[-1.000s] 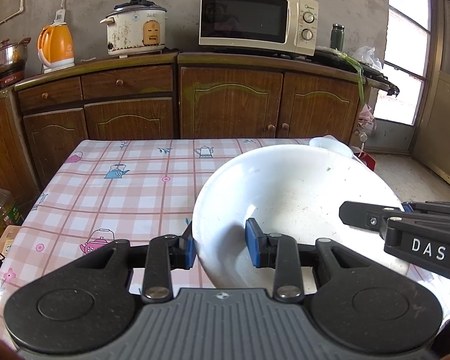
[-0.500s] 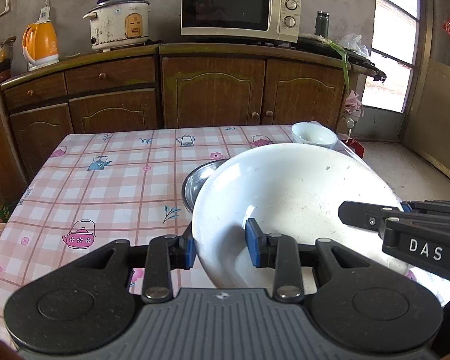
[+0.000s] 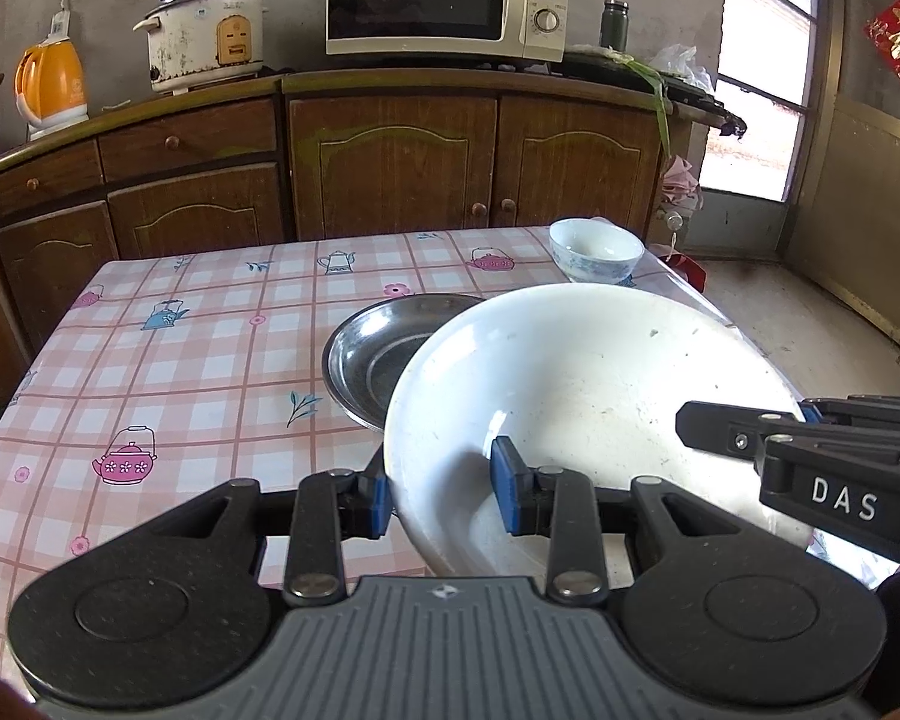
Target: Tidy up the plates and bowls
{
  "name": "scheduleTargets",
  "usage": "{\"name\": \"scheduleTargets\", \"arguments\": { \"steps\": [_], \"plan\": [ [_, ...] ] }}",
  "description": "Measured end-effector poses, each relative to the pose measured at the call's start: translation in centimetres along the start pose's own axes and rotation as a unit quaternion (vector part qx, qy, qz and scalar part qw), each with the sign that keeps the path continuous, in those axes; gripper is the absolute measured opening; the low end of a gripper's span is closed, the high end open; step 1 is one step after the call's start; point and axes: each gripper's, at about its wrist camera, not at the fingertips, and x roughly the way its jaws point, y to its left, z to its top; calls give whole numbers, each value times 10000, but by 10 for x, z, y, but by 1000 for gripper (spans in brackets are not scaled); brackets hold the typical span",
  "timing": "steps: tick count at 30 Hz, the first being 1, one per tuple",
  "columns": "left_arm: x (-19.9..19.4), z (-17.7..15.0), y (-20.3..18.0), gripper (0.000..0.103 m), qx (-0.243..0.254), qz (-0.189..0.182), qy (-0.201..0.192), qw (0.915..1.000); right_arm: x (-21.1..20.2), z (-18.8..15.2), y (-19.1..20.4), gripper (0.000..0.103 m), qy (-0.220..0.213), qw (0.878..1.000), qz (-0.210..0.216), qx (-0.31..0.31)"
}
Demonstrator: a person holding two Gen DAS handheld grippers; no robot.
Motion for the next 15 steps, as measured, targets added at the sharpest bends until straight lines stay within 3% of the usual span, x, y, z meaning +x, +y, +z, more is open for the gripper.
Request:
{"name": "scheduleTargets", "arguments": {
  "steps": [15],
  "plan": [
    [10, -7, -13, 33, 140, -100, 217, 9996, 0, -16, -15, 22, 162, 9997, -123, 133]
  ]
}}
